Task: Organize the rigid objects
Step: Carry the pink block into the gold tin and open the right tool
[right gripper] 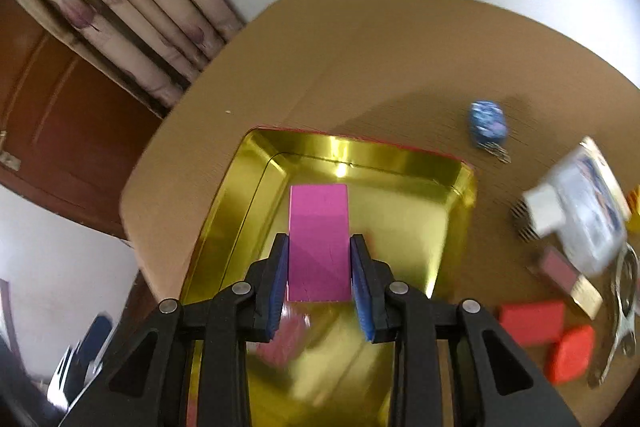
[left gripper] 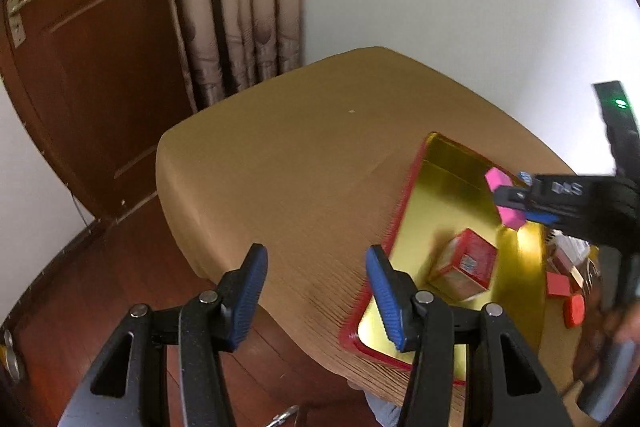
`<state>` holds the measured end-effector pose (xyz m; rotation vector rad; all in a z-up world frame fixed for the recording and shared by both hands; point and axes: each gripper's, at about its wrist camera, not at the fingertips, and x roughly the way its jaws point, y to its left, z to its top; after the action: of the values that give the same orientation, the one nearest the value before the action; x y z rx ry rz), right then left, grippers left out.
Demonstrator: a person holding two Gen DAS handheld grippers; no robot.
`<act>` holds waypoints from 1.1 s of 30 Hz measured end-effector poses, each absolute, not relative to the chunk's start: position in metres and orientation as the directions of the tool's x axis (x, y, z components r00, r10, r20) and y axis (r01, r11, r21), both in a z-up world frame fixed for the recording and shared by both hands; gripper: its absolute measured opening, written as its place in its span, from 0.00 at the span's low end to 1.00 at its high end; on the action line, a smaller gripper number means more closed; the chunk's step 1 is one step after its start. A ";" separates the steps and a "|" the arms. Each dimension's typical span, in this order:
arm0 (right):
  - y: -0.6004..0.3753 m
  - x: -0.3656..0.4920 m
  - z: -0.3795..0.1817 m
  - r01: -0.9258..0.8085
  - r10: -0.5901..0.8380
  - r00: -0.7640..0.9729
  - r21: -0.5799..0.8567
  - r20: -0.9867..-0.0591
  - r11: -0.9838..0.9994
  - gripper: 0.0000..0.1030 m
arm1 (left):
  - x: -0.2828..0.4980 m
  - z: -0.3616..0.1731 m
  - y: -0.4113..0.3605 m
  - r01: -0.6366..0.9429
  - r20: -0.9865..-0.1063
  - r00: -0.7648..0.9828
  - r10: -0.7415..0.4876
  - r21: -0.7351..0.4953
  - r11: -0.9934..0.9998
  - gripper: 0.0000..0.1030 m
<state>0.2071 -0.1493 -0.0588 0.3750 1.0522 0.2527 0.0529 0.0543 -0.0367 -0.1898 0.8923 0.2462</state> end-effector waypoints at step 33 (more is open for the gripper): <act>-0.378 -0.080 -0.119 0.321 -0.222 0.636 -0.007 -0.739 0.947 0.50 | 0.024 -0.017 -0.096 0.251 -0.746 0.645 -0.167 0.000 0.968 0.51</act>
<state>-0.0795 -0.3780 -0.1186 0.1291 0.8252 -0.3111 0.0239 -0.0962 -0.0173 0.1067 0.8368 -0.2381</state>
